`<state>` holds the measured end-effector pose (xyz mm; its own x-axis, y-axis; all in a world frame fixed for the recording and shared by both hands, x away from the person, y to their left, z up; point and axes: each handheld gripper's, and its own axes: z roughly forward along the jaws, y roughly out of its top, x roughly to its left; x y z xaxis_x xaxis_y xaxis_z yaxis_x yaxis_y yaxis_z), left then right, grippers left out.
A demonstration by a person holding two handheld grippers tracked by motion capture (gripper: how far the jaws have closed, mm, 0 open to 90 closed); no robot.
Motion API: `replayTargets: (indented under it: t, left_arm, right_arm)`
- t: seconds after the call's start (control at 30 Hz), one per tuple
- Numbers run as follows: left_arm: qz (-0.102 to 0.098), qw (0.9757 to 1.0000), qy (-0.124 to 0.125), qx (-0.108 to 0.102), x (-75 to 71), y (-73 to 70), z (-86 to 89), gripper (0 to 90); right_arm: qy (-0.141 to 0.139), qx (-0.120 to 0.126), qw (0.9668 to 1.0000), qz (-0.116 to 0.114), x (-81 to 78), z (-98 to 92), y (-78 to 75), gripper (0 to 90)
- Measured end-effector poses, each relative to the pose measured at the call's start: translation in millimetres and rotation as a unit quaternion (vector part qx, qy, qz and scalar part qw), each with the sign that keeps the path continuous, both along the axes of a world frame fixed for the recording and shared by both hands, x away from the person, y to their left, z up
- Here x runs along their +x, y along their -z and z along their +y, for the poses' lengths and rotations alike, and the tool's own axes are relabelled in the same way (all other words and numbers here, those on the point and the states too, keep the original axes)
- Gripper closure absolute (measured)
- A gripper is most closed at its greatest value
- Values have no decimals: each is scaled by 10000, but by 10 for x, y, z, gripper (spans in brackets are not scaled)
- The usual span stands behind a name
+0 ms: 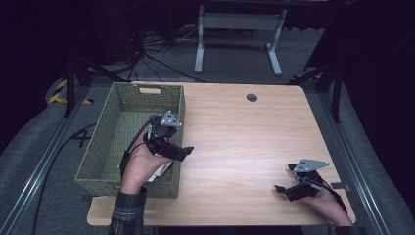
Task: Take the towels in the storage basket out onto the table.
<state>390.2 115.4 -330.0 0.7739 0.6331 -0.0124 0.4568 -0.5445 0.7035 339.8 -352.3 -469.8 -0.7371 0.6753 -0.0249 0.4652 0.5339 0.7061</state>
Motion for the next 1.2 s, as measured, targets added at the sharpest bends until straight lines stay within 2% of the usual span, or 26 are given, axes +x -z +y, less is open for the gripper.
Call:
replayTargets:
  t: [0.03,0.3,0.57,0.83,0.9,0.93,1.0,1.2]
  left_arm:
    - [31,10000,15,49,2,-10,22,98]
    - [-20,9998,-195,-45,-5,-10,151,103]
    - [-19,9993,-372,-33,4,-2,302,104]
    - [30,9979,-648,-52,3,24,519,110]
    - [25,9975,-705,-88,5,41,535,110]
    - [37,9972,-751,-5,20,62,579,111]
    - [101,9964,-839,-44,37,113,599,112]
    - [262,9952,-931,171,112,252,638,114]
  right_arm:
    - [0,0,10000,0,0,0,0,0]
    - [0,0,10000,1,0,0,0,0]
    - [-1,-1,10000,-1,0,0,0,0]
    - [1,1,10000,1,0,0,0,0]
    - [0,2,10000,0,0,0,0,0]
    - [1,0,10000,0,0,0,0,0]
    - [1,2,10000,1,0,0,0,0]
    - [1,2,10000,0,0,0,0,0]
